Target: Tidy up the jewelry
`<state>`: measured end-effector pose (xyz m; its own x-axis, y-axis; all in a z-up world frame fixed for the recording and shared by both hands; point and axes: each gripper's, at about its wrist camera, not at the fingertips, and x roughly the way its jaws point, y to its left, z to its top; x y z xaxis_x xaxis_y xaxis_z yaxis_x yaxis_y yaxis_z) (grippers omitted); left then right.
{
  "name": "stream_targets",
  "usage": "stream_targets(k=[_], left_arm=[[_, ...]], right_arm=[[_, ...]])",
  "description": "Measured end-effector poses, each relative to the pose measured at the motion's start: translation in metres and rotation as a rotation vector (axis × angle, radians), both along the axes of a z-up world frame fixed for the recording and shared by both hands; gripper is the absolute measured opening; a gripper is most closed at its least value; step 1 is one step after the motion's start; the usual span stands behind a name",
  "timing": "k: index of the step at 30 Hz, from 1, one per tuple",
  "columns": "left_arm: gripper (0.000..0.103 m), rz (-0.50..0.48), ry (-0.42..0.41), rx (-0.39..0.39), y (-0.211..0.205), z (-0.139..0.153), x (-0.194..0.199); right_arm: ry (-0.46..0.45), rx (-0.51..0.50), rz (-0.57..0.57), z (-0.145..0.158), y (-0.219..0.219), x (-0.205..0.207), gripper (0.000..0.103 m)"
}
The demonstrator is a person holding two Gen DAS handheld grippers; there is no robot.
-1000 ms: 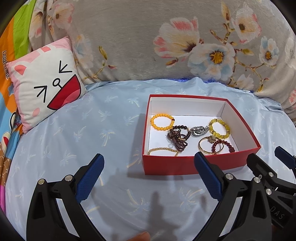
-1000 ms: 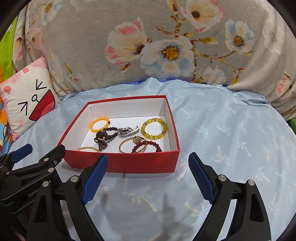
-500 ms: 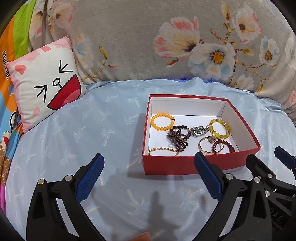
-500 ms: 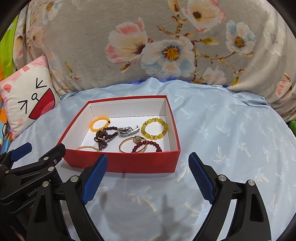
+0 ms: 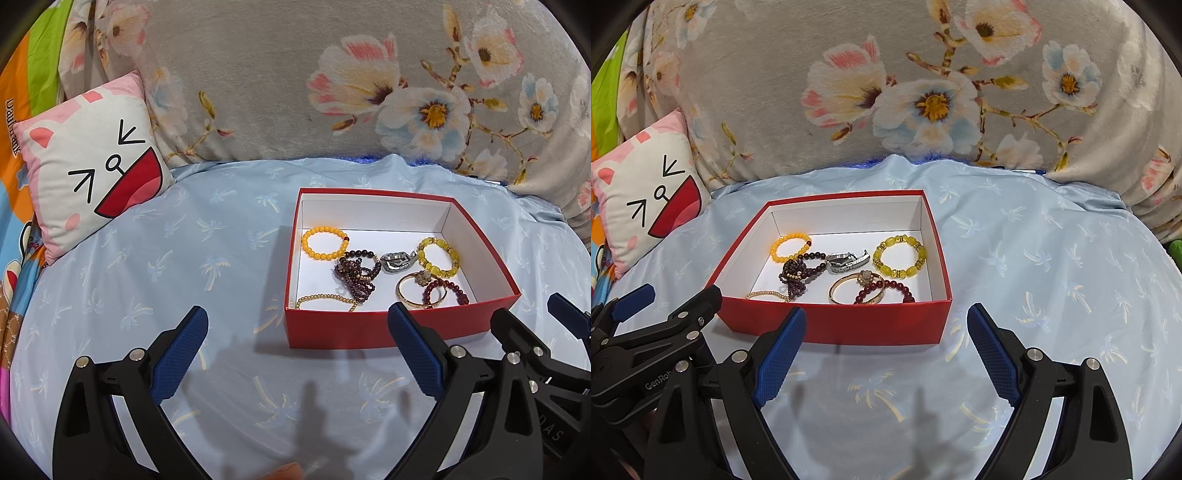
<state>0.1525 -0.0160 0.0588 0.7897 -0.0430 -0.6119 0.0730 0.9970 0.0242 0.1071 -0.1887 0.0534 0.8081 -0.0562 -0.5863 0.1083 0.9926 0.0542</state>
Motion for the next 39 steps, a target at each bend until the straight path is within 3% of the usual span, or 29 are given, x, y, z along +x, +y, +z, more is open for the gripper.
stream_targets(k=[39], left_arm=[[0.093,0.011,-0.004,0.008,0.0053,0.0011,0.0022]], right_arm=[[0.000,-0.004,0.002,-0.0006,0.0021,-0.0003,0.085]])
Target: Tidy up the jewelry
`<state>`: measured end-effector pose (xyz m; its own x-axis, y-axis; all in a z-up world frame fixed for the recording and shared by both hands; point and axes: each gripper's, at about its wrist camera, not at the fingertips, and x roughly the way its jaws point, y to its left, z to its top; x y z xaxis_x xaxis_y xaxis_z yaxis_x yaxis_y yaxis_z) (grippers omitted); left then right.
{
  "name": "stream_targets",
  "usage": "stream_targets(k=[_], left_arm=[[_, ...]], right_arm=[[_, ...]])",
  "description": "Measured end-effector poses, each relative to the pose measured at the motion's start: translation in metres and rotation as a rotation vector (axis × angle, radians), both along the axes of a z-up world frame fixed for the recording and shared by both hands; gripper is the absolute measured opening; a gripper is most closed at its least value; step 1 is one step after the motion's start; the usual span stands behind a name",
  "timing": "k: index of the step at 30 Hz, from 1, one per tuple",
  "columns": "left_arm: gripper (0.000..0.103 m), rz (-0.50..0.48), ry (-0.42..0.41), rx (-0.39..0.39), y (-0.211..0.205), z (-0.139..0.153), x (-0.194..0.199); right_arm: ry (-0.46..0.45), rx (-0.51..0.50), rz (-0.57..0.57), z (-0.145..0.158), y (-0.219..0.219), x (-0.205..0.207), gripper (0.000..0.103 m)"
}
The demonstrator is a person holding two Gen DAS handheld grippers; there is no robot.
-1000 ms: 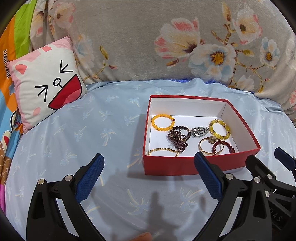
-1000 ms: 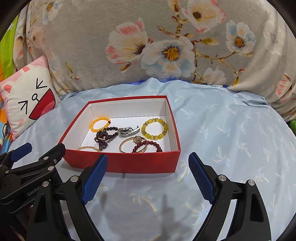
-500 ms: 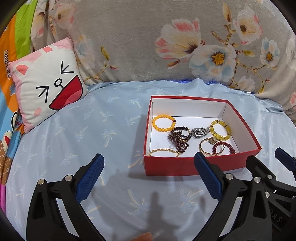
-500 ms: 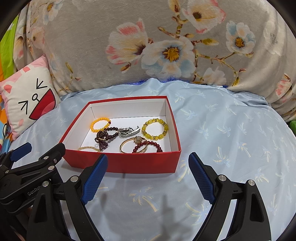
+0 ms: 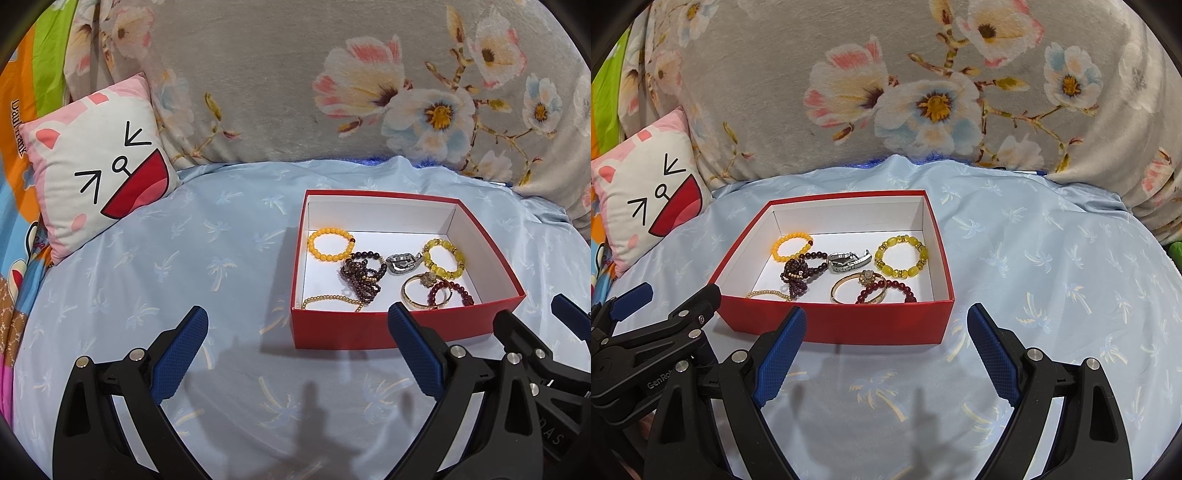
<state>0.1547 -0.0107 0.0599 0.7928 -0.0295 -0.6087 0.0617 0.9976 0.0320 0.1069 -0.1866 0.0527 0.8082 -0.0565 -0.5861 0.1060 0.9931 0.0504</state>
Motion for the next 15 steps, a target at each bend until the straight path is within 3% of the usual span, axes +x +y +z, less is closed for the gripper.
stream_targets(k=[15], left_arm=[[0.093,-0.002,-0.004,-0.005,-0.0010,0.0009,-0.0013]], right_arm=[[0.000,0.000,0.002,0.0003,0.0000,0.0006,0.085]])
